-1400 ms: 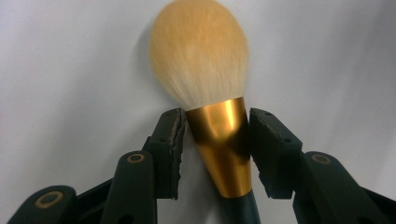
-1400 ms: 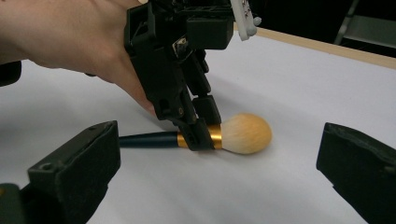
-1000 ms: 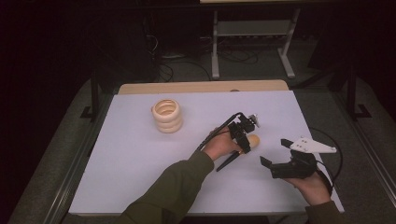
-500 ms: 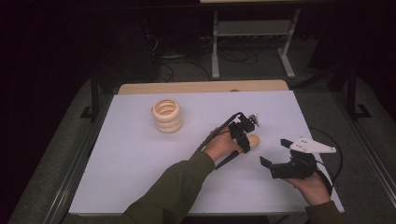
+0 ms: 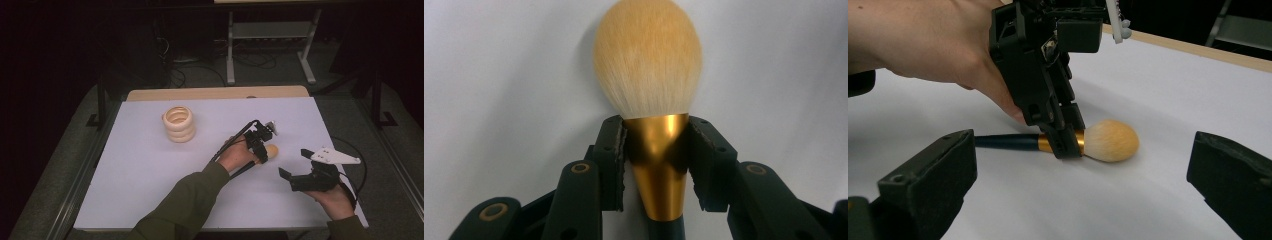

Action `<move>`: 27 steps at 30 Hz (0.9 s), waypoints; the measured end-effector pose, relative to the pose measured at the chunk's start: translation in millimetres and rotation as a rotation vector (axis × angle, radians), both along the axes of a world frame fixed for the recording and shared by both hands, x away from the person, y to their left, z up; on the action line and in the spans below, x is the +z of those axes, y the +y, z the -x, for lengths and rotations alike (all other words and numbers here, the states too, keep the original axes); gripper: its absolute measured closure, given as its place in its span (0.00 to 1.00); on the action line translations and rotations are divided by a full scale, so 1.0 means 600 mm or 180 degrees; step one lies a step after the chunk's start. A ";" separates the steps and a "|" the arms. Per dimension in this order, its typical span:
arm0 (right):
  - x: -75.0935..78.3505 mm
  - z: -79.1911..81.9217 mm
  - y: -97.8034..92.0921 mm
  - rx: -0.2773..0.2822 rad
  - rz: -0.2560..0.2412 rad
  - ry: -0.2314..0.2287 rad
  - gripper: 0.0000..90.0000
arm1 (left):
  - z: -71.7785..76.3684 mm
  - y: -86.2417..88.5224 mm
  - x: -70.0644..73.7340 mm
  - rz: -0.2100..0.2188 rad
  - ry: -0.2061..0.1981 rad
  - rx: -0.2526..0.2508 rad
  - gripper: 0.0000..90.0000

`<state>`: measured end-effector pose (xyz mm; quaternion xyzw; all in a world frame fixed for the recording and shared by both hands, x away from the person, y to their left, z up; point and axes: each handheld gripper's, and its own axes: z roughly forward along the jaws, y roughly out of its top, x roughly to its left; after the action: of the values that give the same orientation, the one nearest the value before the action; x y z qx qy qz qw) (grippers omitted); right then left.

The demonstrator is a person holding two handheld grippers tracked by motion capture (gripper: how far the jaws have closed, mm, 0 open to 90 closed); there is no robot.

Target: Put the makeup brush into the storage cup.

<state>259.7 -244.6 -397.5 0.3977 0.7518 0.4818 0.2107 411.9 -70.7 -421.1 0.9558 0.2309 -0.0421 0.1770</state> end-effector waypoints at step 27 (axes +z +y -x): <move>-0.001 0.001 -0.001 -0.0024 -0.0003 0.0010 0.00 | -0.002 0.060 0.030 0.0707 0.0022 0.0019 0.69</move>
<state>258.9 -245.3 -398.2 0.4014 0.7504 0.4808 0.2113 413.1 -34.8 -403.2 0.9294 0.2283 -0.0703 0.2812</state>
